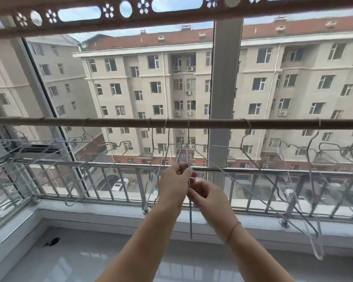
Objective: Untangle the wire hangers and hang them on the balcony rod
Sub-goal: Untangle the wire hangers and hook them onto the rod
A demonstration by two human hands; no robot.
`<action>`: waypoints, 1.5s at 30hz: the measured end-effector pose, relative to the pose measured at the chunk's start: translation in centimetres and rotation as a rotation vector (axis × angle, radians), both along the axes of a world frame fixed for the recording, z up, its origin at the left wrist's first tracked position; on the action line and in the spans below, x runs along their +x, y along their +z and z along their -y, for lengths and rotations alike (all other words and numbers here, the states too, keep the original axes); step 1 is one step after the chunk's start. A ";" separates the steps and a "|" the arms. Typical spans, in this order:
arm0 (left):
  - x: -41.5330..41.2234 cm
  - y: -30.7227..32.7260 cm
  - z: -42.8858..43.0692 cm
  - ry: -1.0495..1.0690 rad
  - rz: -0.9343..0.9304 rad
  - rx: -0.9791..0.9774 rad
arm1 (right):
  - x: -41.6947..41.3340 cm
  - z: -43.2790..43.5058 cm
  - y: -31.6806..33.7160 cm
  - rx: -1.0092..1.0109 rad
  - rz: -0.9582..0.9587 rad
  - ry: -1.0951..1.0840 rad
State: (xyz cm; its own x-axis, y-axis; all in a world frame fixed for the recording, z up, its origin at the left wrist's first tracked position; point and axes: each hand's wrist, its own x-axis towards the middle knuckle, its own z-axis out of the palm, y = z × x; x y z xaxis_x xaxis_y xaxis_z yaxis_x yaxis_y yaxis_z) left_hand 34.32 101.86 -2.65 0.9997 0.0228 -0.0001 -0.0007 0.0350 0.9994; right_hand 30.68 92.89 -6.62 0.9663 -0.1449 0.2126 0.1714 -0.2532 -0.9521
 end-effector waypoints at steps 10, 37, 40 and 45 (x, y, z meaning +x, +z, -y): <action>3.7 1.2 -1.1 -0.141 -0.019 -0.017 | 1.9 -2.5 2.3 0.106 0.022 -0.112; -1.8 -15.6 -9.5 -0.620 -0.093 0.568 | -6.7 2.8 -10.6 -0.522 -0.468 -0.118; -2.4 -15.7 -9.0 -0.611 -0.075 0.553 | -10.1 3.2 -9.5 -0.318 -0.523 0.035; -3.7 -14.6 -6.5 -0.388 -0.008 0.498 | -13.7 2.3 -6.5 0.213 -0.578 0.077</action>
